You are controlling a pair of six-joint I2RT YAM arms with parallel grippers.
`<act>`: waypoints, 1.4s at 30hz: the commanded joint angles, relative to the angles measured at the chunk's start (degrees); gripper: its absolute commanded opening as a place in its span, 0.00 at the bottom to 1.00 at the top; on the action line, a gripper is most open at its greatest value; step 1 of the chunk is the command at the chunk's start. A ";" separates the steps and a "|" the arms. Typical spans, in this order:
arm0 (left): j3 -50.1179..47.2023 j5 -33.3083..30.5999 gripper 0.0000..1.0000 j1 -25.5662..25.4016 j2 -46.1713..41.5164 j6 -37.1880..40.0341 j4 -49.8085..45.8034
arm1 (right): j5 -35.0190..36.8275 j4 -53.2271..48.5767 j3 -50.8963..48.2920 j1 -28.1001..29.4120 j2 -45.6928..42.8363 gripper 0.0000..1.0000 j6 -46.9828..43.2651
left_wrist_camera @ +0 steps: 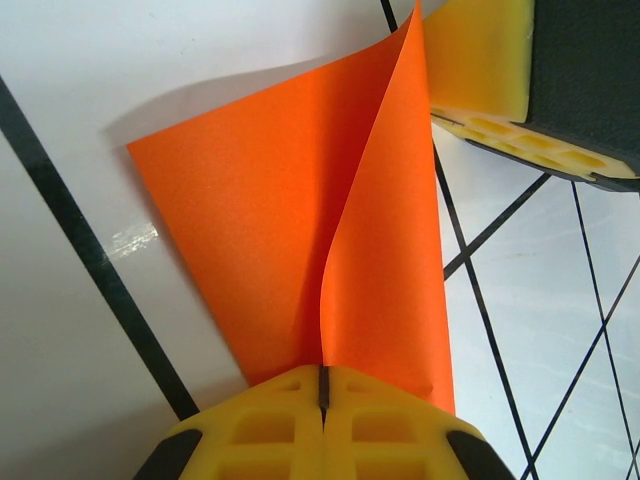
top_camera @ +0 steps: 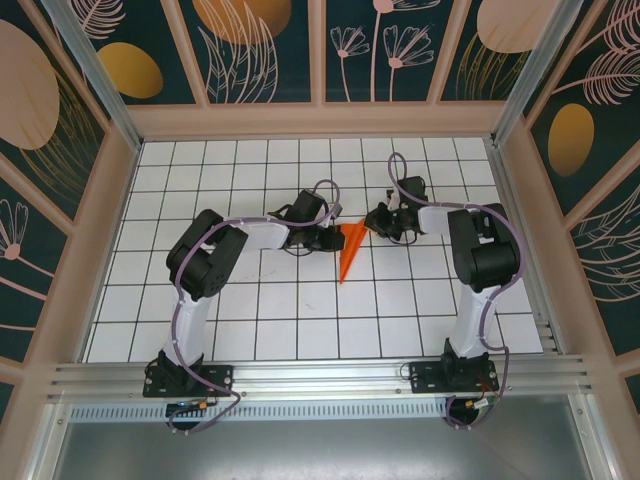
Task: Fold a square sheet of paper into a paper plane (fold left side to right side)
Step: Fold the wing for the fifth time at the center of the table.
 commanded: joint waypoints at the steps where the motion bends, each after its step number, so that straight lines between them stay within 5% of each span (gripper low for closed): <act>1: -0.99 -1.31 0.02 0.36 2.26 0.78 -0.97 | 0.15 -2.06 0.86 0.34 -3.10 0.18 -1.96; 10: -0.86 -1.43 0.02 0.31 2.46 0.77 -0.96 | -0.36 -5.45 -1.50 0.03 -11.51 0.20 -2.39; 22: -0.88 -3.27 0.00 0.36 2.33 0.82 -1.80 | -3.74 2.06 -6.22 6.93 -7.77 0.12 4.17; 42: -1.92 -5.71 0.00 0.36 0.91 1.10 -2.46 | -1.01 1.14 -6.99 7.44 -5.03 0.12 2.60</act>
